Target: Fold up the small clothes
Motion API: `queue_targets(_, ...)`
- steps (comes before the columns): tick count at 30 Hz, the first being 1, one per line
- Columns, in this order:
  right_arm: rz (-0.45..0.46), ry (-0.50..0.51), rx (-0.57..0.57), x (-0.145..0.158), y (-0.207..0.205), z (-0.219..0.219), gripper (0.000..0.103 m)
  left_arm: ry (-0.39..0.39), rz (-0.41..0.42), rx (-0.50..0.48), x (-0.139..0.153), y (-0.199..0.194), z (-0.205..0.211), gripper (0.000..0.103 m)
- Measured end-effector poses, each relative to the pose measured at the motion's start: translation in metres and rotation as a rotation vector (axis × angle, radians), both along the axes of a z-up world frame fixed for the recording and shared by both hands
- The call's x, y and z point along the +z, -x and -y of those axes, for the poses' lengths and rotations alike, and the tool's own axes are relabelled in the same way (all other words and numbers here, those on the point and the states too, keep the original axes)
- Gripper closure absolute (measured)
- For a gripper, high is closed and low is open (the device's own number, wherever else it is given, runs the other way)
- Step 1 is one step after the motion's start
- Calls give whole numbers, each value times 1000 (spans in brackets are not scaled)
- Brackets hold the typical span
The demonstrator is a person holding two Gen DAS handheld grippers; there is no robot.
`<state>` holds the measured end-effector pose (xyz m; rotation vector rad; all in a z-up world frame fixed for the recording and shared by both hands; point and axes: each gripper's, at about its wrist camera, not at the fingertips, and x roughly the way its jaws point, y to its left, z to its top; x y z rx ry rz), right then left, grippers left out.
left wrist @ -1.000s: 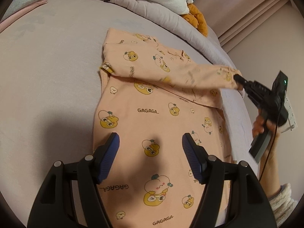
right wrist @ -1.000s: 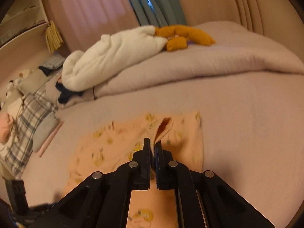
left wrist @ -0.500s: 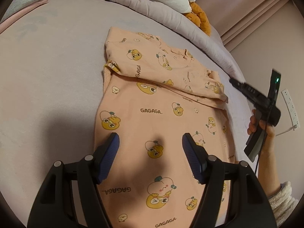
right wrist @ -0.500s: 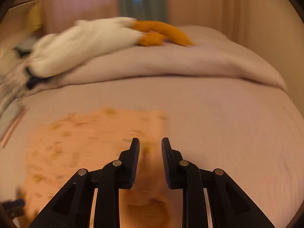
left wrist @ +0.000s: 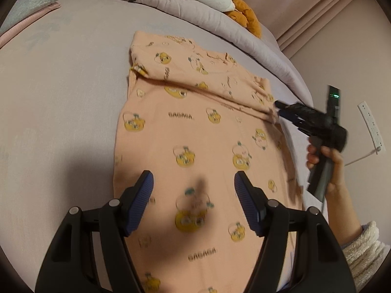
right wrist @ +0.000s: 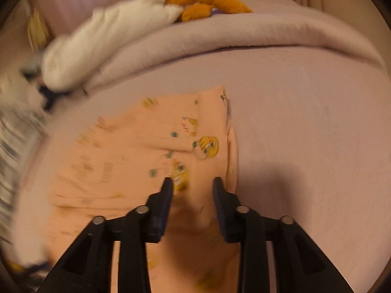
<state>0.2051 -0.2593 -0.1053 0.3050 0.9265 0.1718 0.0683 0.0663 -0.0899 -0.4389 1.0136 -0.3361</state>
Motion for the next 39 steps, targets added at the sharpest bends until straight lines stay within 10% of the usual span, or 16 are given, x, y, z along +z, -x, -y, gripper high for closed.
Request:
queue_targets(13, 14, -188, -31, 2, 144, 41, 57, 0, -2, 18, 3, 53, -4, 34)
queue_targets(39, -20, -297, -86, -26, 202, 63, 46, 26, 19, 102, -9, 94, -22, 32)
